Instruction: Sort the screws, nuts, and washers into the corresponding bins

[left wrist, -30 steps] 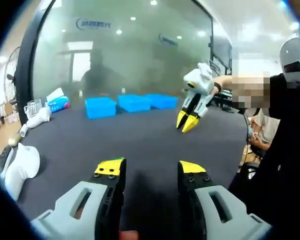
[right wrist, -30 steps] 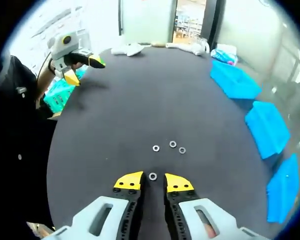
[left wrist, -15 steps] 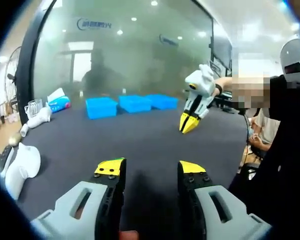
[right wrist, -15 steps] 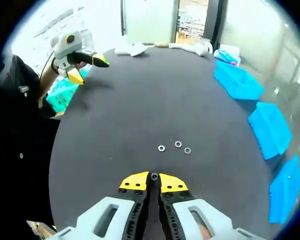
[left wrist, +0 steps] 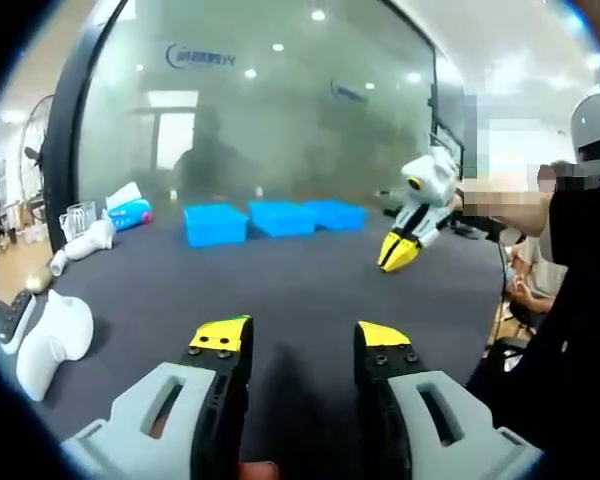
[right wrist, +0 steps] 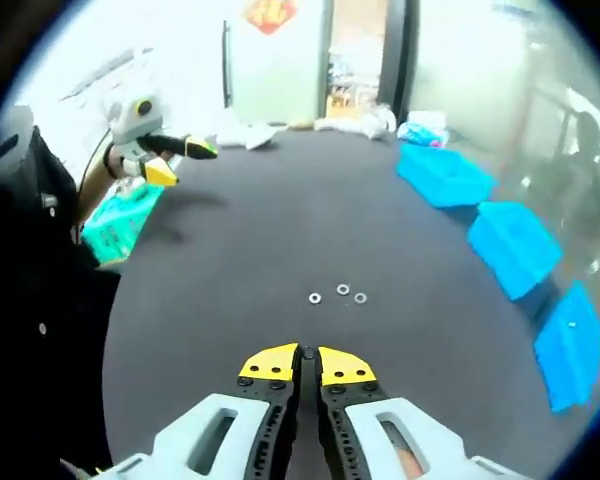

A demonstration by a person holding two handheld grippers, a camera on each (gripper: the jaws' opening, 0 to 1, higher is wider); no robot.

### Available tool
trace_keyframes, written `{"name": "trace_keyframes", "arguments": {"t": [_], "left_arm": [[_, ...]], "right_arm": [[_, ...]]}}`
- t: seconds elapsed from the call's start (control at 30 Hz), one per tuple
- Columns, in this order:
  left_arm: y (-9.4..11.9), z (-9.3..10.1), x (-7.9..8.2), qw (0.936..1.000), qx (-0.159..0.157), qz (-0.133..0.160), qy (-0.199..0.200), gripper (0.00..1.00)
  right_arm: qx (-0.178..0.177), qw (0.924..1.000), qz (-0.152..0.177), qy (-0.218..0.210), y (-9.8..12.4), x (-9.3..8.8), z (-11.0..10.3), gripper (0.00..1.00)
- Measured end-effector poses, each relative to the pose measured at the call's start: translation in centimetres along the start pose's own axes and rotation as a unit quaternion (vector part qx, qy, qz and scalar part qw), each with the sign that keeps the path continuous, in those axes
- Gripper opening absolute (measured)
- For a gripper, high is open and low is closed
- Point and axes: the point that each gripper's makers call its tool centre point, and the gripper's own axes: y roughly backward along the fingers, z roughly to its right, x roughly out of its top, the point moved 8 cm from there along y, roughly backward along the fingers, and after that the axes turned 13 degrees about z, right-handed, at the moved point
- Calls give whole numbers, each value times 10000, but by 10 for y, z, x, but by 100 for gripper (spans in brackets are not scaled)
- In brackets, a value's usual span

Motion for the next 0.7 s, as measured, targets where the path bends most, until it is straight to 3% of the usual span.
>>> {"name": "trace_keyframes", "arguments": {"t": [0.23, 0.47, 0.53, 0.7], "left_arm": [[-1, -1, 5, 9999, 48, 90, -23, 39], [-1, -4, 9, 9997, 166, 171, -32, 39], [-1, -4, 10, 9996, 186, 199, -24, 39], [-2, -2, 13, 9996, 175, 204, -50, 39]], "right_arm": [[-772, 9926, 929, -154, 24, 8, 3, 3], [-1581, 9722, 1726, -82, 44, 9, -3, 3], [-1665, 9658, 1983, -158, 48, 9, -8, 3], [-2006, 9529, 2267, -207, 56, 7, -13, 3]]}}
